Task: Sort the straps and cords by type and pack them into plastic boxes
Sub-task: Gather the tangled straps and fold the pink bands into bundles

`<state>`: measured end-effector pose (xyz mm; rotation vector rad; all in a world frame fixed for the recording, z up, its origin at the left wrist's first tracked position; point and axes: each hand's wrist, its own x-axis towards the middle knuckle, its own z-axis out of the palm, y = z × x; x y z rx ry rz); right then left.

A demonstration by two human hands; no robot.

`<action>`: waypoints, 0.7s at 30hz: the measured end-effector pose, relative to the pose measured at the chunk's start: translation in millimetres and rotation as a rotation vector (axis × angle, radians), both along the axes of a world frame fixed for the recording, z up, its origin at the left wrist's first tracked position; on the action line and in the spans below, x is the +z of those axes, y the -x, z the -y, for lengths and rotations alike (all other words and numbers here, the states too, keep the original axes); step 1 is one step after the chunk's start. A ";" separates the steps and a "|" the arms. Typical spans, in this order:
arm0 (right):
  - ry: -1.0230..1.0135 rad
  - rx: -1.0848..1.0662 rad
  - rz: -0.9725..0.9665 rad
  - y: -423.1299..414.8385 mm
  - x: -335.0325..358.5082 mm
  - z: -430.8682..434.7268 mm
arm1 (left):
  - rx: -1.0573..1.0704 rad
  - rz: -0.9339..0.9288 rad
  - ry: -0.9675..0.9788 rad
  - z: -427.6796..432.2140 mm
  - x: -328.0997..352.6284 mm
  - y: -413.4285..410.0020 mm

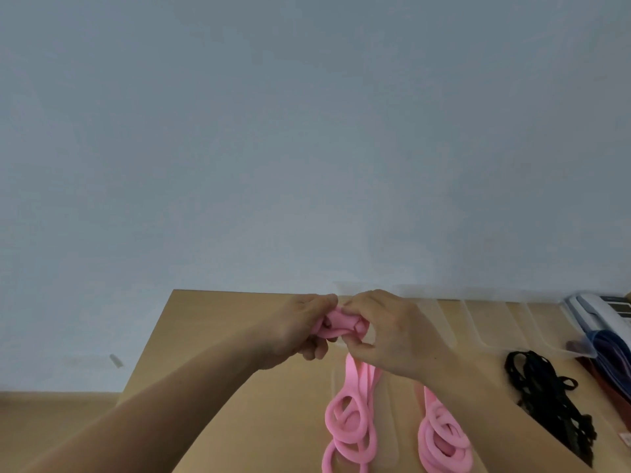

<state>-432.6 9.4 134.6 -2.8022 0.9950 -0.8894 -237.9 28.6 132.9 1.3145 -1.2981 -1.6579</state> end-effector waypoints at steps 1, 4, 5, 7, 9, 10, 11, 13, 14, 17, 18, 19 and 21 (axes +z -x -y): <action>0.003 -0.020 -0.013 -0.7 -7.7 4.3 | 0.005 0.029 0.001 4.6 -6.9 0.0; -0.027 -0.097 -0.053 6.5 -32.6 19.6 | 0.052 0.153 0.006 21.2 -29.5 3.7; -0.059 -0.124 -0.067 10.6 -41.7 25.0 | 0.065 0.195 0.006 27.0 -37.5 5.9; -0.135 -0.165 -0.098 19.4 -60.7 38.5 | 0.063 0.293 0.017 40.7 -55.1 10.7; -0.220 -0.195 -0.112 27.0 -78.0 56.8 | 0.049 0.383 0.050 56.3 -72.3 16.0; -0.256 -0.199 -0.112 30.2 -85.5 68.2 | 0.057 0.410 0.072 64.8 -79.4 19.3; -0.284 -0.195 -0.112 32.9 -92.3 80.3 | 0.073 0.436 0.099 73.9 -86.0 22.7; -0.314 -0.174 -0.121 36.4 -104.7 105.8 | 0.111 0.508 0.163 92.9 -98.7 29.1; -0.321 -0.164 -0.123 37.2 -111.1 118.3 | 0.124 0.548 0.187 102.4 -105.3 31.6; -0.347 -0.145 -0.133 38.2 -133.0 151.4 | 0.140 0.747 0.240 126.2 -128.6 36.1; -0.357 -0.134 -0.146 38.2 -140.6 159.3 | 0.148 0.824 0.253 130.9 -136.0 36.8; -0.370 -0.126 -0.167 38.2 -147.7 166.3 | 0.161 0.874 0.257 133.8 -142.5 37.5; -0.394 -0.119 -0.221 37.6 -160.3 179.1 | 0.172 0.911 0.254 138.1 -154.1 39.7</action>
